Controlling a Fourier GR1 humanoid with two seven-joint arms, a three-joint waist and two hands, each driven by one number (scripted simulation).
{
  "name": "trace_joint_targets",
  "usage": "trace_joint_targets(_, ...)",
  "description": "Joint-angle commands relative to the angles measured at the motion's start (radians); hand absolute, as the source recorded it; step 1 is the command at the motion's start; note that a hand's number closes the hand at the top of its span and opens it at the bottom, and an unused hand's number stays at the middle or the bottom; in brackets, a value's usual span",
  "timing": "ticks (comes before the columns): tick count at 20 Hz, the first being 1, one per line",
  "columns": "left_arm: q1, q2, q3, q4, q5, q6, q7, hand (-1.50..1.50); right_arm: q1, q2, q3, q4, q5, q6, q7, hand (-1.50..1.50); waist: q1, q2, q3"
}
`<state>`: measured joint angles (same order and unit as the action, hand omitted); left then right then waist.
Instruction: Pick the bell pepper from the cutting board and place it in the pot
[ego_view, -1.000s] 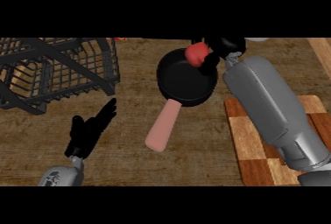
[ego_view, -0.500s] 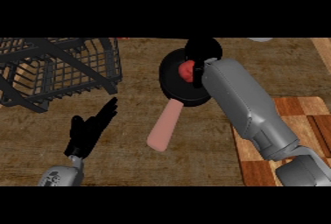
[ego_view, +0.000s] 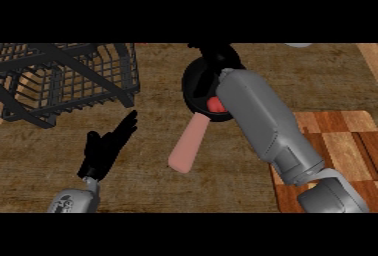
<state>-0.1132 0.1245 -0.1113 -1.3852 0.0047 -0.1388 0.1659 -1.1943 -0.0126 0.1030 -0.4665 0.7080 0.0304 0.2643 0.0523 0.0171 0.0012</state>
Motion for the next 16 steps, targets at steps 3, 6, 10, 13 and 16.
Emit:
trace_joint_targets(3,0.027,0.011,0.01,0.002,0.002,-0.005,-0.016,0.0,-0.011,0.012,-0.204,-0.105,-0.193,-0.227,-0.091,-1.5,-0.005,-0.006,0.001)
trace_joint_targets(6,0.063,-0.003,0.0,0.009,-0.015,0.01,-0.055,0.0,-0.015,-0.028,-0.279,-0.114,-0.227,-0.296,-0.111,-1.5,-0.021,-0.008,-0.001)
trace_joint_targets(10,0.001,0.025,0.041,0.013,0.028,-0.024,-0.002,0.0,0.044,-0.041,-0.354,-0.118,-0.276,-0.411,-0.226,-1.5,-0.029,-0.007,0.0)
trace_joint_targets(13,0.009,-0.001,0.019,-0.015,0.0,0.014,0.029,0.0,0.042,-0.112,-0.414,-0.149,-0.355,-0.321,-0.265,-1.5,-0.042,-0.014,0.0)
trace_joint_targets(16,0.047,0.025,0.035,-0.044,0.014,-0.009,0.014,0.0,0.108,-0.155,-0.457,-0.166,-0.415,-0.272,-0.346,-1.5,-0.043,-0.016,0.0)
